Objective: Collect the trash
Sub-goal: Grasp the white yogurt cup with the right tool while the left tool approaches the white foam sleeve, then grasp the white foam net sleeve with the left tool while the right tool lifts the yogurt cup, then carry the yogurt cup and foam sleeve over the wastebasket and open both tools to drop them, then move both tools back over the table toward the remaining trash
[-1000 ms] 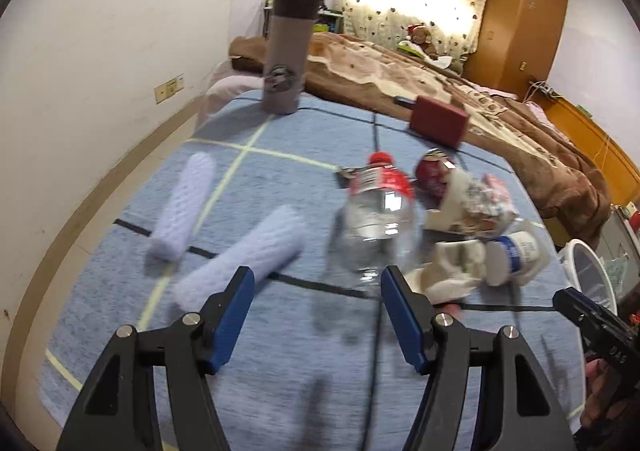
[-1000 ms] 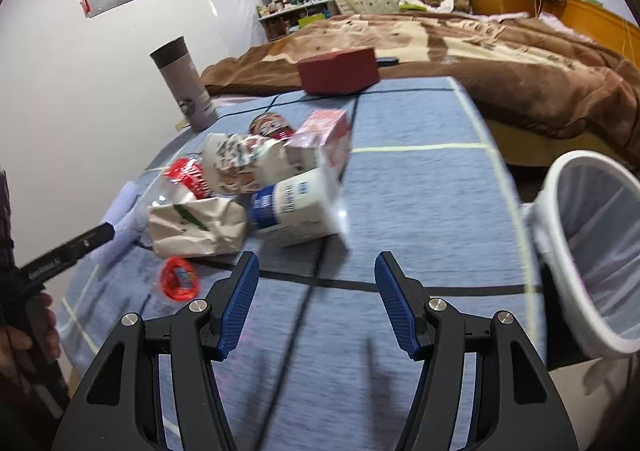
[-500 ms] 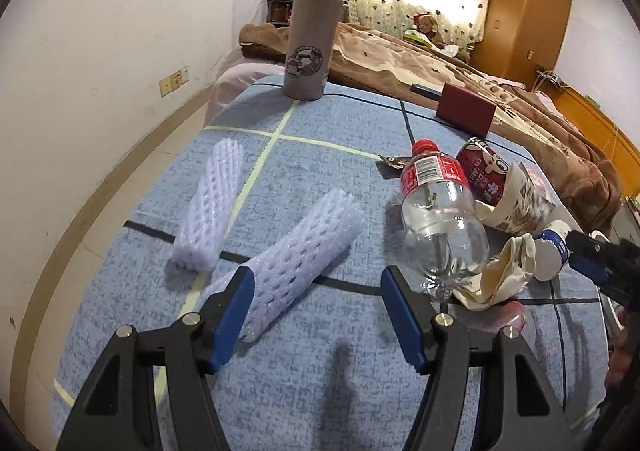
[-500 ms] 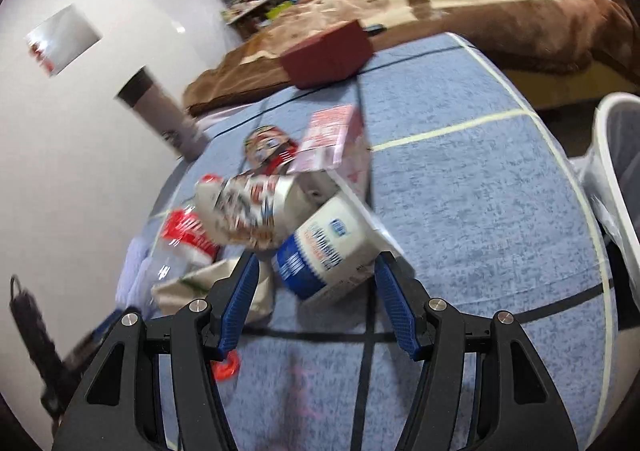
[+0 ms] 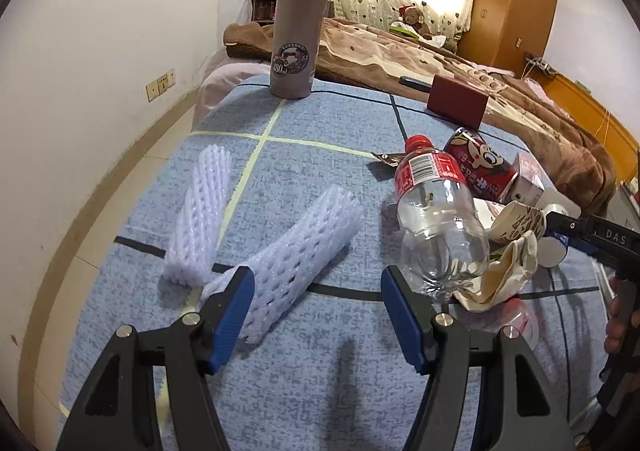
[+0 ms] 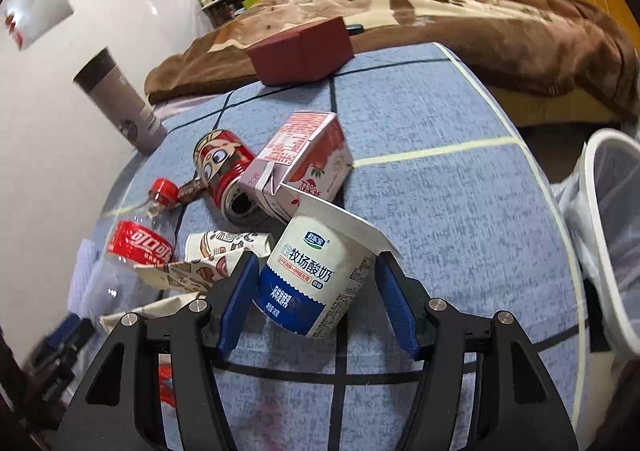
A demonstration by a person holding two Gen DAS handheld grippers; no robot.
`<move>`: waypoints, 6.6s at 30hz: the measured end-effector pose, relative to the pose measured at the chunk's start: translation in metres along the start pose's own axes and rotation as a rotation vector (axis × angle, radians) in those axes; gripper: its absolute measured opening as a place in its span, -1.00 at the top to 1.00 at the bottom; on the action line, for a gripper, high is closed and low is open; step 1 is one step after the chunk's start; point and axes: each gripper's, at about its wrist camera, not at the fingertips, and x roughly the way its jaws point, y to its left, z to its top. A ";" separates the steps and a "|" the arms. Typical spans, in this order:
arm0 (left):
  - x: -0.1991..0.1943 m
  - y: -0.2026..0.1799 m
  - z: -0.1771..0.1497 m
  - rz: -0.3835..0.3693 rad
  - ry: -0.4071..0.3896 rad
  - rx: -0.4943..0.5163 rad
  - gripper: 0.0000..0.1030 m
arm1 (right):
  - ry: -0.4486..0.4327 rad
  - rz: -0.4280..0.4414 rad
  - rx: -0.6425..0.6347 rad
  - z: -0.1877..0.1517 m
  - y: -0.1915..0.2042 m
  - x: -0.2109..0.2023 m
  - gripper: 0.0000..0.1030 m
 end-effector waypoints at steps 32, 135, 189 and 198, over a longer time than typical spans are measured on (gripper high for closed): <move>0.003 -0.023 -0.001 -0.052 0.066 0.104 -0.23 | -0.006 -0.063 -0.161 -0.005 -0.001 0.001 -0.14; -0.026 -0.346 -0.002 -0.450 0.044 0.339 0.55 | -0.247 -0.146 0.019 -0.012 -0.194 -0.119 -0.11; -0.034 -0.351 -0.010 -0.377 -0.007 0.323 -0.11 | -0.255 -0.213 0.026 -0.022 -0.204 -0.122 -0.16; -0.044 -0.289 -0.011 -0.303 -0.047 0.256 -0.13 | -0.257 -0.125 -0.015 -0.025 -0.163 -0.113 -0.16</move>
